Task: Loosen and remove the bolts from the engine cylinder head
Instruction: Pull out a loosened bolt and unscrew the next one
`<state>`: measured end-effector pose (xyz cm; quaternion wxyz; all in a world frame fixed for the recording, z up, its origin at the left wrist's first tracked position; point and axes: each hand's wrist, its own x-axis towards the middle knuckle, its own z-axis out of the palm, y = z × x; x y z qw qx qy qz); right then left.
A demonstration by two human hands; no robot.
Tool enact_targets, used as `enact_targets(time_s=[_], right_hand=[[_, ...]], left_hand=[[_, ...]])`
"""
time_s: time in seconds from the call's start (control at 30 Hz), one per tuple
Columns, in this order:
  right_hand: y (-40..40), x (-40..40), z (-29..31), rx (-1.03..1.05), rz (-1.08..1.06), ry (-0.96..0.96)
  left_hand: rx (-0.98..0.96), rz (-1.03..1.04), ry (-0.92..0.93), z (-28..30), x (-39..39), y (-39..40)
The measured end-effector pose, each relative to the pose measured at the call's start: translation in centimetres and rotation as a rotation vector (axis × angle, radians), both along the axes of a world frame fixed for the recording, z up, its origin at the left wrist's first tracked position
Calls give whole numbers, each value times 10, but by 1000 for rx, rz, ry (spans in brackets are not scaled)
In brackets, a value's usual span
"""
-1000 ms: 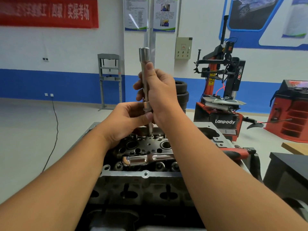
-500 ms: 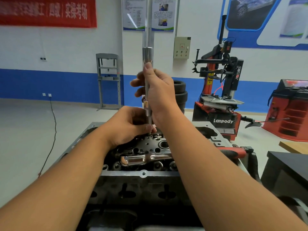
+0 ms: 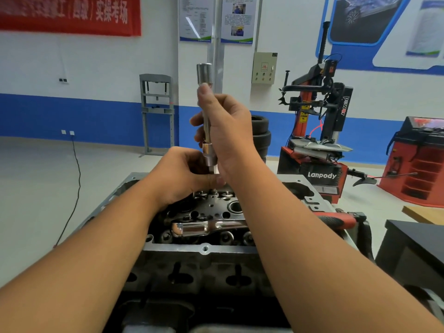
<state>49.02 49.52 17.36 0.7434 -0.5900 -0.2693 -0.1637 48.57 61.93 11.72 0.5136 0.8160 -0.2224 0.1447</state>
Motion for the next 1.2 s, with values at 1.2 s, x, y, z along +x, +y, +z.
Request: enact_targets(time_s=[1.2], right_hand=[[-2, 3, -2, 85, 54, 49]], left_hand=[[-33, -47, 43, -2, 3, 2]])
